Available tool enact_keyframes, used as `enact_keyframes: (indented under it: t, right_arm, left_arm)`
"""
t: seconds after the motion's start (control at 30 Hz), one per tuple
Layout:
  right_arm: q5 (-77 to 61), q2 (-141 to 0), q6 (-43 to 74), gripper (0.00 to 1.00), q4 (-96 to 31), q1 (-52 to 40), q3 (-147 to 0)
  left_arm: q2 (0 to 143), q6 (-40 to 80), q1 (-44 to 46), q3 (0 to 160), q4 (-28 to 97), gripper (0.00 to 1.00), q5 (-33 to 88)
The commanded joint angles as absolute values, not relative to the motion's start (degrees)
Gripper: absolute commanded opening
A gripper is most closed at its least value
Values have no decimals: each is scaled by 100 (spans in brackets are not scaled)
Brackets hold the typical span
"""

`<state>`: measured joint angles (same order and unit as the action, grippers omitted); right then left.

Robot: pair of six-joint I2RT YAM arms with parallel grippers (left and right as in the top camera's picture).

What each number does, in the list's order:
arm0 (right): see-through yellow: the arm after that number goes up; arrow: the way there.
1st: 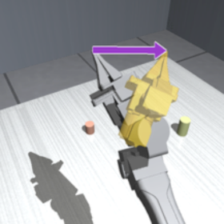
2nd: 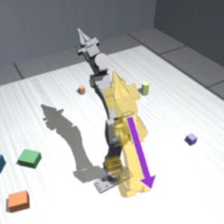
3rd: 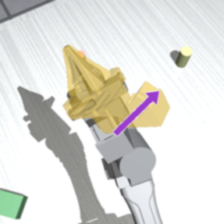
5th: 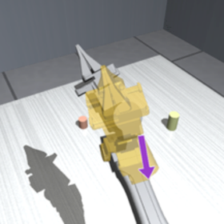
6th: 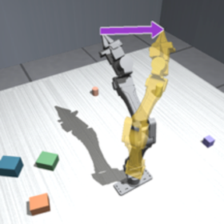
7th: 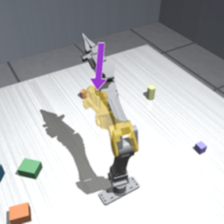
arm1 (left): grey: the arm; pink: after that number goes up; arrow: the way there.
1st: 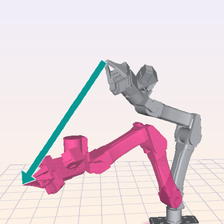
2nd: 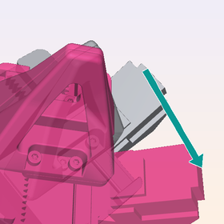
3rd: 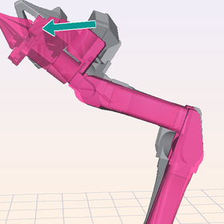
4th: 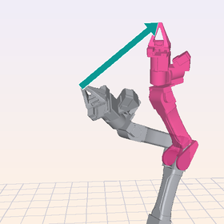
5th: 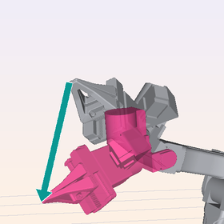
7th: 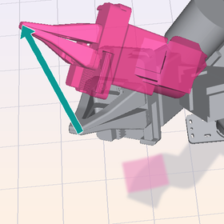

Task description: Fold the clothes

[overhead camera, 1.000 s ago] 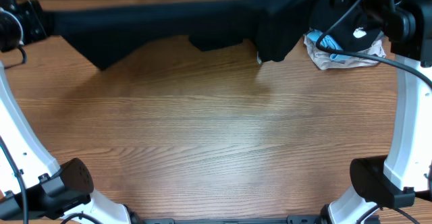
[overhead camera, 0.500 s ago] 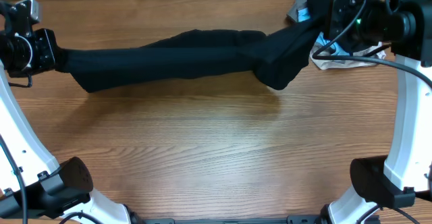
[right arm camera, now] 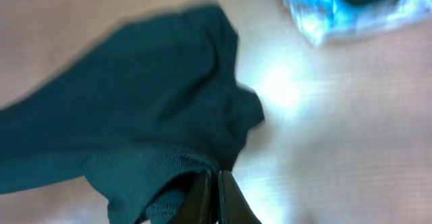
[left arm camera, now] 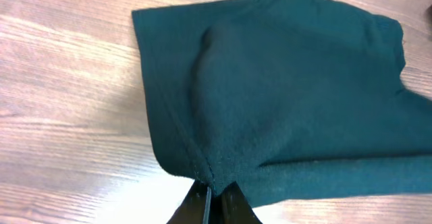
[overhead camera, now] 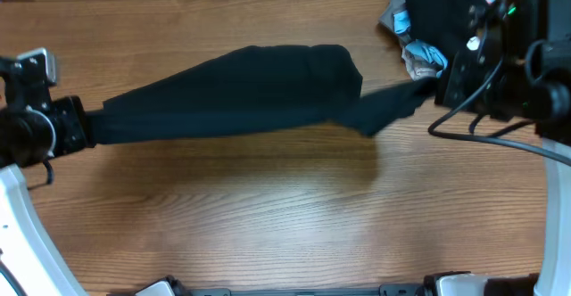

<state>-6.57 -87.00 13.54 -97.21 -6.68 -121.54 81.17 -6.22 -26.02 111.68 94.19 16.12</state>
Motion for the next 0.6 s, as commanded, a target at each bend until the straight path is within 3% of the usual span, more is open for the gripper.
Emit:
enact_keyframes:
  t: [0.0,0.33,0.57]
  right_arm:
    - [-615,-8346,1662,4,-9695,-635,-10919]
    - [-635,-7690,1831,4,-9498,-635,-8954]
    - [-958,-7762,1754,4,-8289,-637,-8047]
  left_arm:
    - [7782,-353,-2661,10116,9144,4,1500]
    - [7192,226,-2661,7599,8326,4,1280]
    - [7155,1278,-2665,5975,7000,4,980]
